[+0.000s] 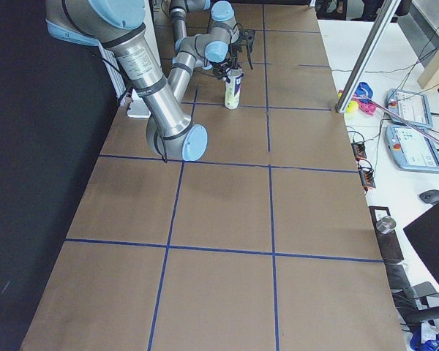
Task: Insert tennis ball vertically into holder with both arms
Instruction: 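Open the right gripper to drop the second ball into the can, then set the can upright on the table and open the left gripper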
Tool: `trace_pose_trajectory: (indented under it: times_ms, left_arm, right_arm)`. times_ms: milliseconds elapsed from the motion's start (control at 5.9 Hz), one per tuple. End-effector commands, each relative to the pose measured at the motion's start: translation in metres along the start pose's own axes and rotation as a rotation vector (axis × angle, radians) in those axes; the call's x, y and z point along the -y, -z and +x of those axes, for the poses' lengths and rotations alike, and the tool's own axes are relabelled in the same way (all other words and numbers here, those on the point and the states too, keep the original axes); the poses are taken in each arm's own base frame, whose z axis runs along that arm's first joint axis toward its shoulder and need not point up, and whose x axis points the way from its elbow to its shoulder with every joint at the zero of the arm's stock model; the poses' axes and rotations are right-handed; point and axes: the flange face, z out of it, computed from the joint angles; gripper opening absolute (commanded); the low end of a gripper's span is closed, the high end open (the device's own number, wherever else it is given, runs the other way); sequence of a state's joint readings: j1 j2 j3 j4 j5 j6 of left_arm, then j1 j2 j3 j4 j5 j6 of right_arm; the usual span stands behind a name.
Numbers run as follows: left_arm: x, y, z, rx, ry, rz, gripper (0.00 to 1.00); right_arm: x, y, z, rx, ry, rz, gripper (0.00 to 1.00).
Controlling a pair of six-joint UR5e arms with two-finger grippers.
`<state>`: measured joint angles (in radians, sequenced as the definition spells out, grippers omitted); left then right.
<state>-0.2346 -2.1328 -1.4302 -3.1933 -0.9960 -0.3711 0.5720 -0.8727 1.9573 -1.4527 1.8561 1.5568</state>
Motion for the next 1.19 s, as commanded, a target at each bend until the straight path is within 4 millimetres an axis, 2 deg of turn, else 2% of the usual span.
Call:
trace_pose_trajectory:
  times_ms: [0, 170, 339, 509, 678, 848, 1018]
  left_arm:
    - [0.022, 0.048, -0.031, 0.002, 0.009, 0.023, 1.0]
    - [0.031, 0.077, -0.047, 0.002, 0.009, 0.023, 1.0]
    - [0.049, 0.097, -0.054, -0.004, 0.023, 0.042, 1.0]
    - [0.06, 0.104, -0.055, -0.008, 0.034, 0.057, 1.0]
    - [0.089, 0.11, -0.052, 0.004, 0.083, 0.121, 1.0]
    - [0.123, 0.12, -0.047, -0.004, 0.128, 0.186, 1.0]
    - [0.121, 0.123, -0.06, 0.061, 0.121, 0.191, 1.0]
  right_arm:
    - [0.02, 0.011, 0.002, 0.004, -0.013, 0.023, 0.93]
    - [0.03, 0.018, 0.003, 0.007, -0.023, 0.022, 0.93]
    - [0.048, 0.029, 0.008, 0.007, -0.038, 0.014, 0.93]
    - [0.063, 0.038, 0.015, 0.002, -0.047, 0.012, 0.93]
    - [0.085, 0.049, 0.032, -0.013, -0.032, 0.009, 0.93]
    - [0.114, 0.063, 0.057, -0.034, -0.019, 0.015, 0.93]
    - [0.141, 0.076, 0.085, -0.062, 0.011, 0.037, 0.93]
